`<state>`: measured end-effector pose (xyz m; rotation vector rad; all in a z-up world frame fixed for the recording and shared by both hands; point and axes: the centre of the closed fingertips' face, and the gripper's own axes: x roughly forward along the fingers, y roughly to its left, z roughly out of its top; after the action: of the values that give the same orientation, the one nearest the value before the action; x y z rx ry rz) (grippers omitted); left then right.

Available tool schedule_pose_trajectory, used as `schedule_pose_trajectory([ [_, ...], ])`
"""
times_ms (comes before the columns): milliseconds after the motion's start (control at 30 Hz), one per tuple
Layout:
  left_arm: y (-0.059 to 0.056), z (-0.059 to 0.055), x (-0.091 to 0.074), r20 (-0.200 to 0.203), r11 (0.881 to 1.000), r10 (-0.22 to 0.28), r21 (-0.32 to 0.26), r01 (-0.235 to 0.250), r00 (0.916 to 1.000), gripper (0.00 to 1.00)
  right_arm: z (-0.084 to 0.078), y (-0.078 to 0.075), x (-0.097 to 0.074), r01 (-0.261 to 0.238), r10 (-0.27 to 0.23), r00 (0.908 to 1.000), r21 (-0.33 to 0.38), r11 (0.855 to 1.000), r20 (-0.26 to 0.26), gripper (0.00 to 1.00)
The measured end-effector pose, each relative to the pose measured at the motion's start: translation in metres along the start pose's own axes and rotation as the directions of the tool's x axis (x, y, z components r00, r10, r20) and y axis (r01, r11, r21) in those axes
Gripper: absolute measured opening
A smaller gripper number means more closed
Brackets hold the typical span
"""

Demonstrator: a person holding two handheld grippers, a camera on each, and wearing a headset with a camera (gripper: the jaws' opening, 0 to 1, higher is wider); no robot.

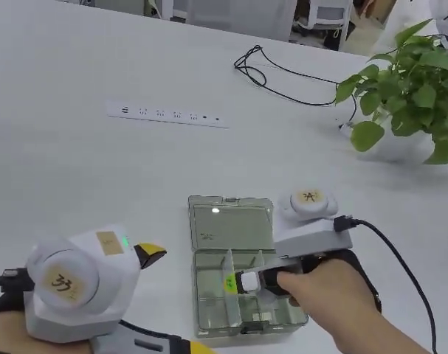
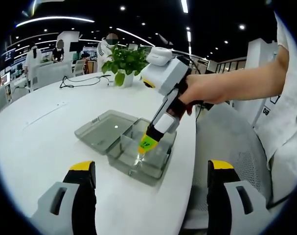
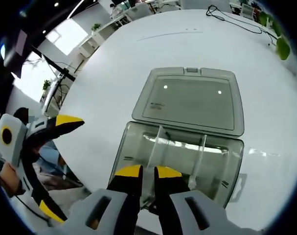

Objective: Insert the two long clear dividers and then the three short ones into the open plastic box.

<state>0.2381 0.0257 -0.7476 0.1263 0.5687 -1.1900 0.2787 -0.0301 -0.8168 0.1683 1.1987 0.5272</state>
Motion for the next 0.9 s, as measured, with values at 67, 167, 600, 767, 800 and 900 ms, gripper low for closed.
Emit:
schedule_pose_trajectory([
  [67, 0.0, 0.001, -0.001, 0.0, 1.0, 0.008, -0.002, -0.008, 1.0, 0.97, -0.001, -0.002, 0.002, -0.01, 0.01, 0.9999, 0.012, 1.0, 0.01, 0.11],
  [167, 0.0, 0.002, -0.002, 0.001, 1.0, 0.021, -0.008, -0.021, 0.9998, 0.97, -0.001, -0.001, 0.002, -0.018, 0.017, 0.9997, 0.008, 1.0, 0.015, 0.11],
  [600, -0.003, 0.013, -0.013, 0.013, 0.993, 0.111, -0.045, -0.111, 0.9937, 0.96, -0.002, -0.001, 0.006, -0.091, 0.09, 0.9948, 0.021, 0.996, 0.047, 0.14],
  [767, -0.007, 0.018, -0.018, 0.021, 0.988, 0.148, -0.051, -0.147, 0.9887, 0.96, -0.001, 0.002, 0.006, -0.107, 0.109, 0.9919, -0.023, 0.994, 0.066, 0.14],
  [800, -0.008, 0.019, -0.019, 0.022, 0.987, 0.154, -0.052, -0.152, 0.9879, 0.96, 0.0, 0.002, 0.005, -0.11, 0.112, 0.9912, -0.029, 0.993, 0.07, 0.14],
  [900, -0.008, 0.021, -0.024, 0.028, 0.982, 0.18, -0.056, -0.179, 0.9832, 0.97, 0.003, 0.002, -0.001, -0.119, 0.124, 0.9887, -0.065, 0.991, 0.084, 0.15],
])
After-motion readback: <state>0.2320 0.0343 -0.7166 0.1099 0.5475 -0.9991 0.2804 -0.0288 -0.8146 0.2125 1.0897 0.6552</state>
